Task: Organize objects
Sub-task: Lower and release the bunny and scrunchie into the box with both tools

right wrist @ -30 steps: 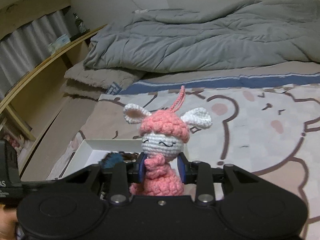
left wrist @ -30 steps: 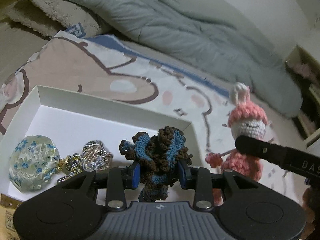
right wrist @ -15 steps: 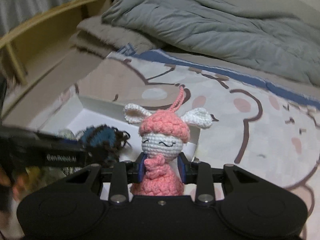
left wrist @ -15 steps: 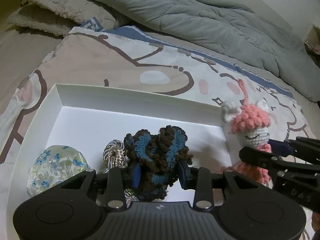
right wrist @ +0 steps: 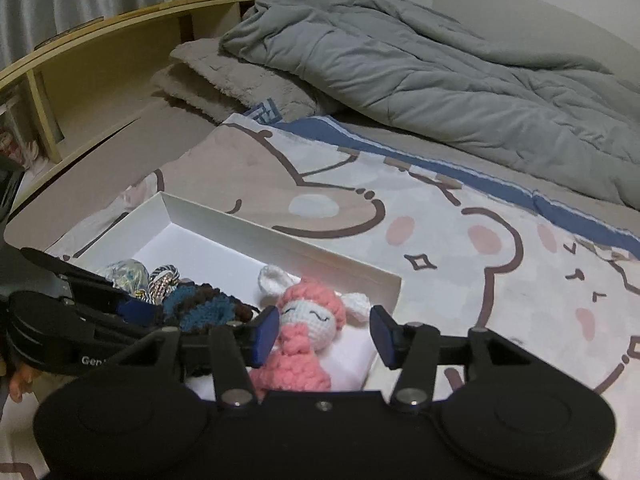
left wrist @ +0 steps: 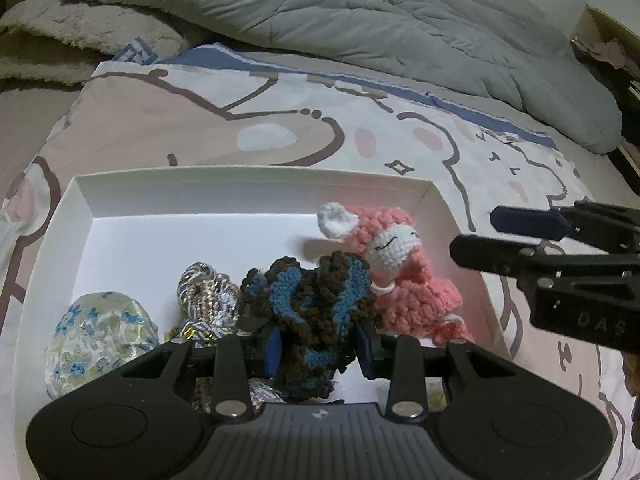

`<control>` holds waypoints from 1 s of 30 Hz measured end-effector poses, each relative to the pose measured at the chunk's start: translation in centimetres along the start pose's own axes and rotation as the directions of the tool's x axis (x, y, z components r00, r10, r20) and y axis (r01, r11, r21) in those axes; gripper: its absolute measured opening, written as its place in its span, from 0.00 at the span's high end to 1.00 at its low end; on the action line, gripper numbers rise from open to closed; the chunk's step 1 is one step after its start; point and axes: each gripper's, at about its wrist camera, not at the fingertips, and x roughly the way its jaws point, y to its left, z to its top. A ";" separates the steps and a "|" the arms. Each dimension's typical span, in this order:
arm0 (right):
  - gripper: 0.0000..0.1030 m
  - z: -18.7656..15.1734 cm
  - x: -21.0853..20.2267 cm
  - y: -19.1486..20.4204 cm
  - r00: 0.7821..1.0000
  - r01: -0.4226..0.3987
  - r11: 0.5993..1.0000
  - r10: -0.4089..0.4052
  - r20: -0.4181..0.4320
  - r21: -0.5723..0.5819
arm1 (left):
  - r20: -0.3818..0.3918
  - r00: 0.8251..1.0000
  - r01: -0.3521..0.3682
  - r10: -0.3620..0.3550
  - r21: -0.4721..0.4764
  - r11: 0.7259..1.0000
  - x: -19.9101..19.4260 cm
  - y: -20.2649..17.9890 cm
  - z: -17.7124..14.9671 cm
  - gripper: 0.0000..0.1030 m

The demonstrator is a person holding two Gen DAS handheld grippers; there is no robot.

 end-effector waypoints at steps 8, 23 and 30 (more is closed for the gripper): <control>0.51 -0.4 -0.4 -0.5 1.000 0.003 0.999 -0.002 -0.021 0.034 | 0.015 1.000 -0.015 0.015 -0.008 1.000 -0.8 -0.6 0.2 0.49; 0.47 -1.0 -2.8 -1.8 0.999 -0.032 0.980 0.038 -0.027 0.196 | 0.053 0.998 -0.023 0.024 -0.021 1.000 -4.4 -0.8 -0.6 0.47; 0.41 -0.8 -5.0 -1.3 1.000 -0.022 0.983 0.023 -0.004 0.184 | 0.094 0.994 -0.058 0.060 -0.022 0.998 -6.9 -1.2 -0.7 0.30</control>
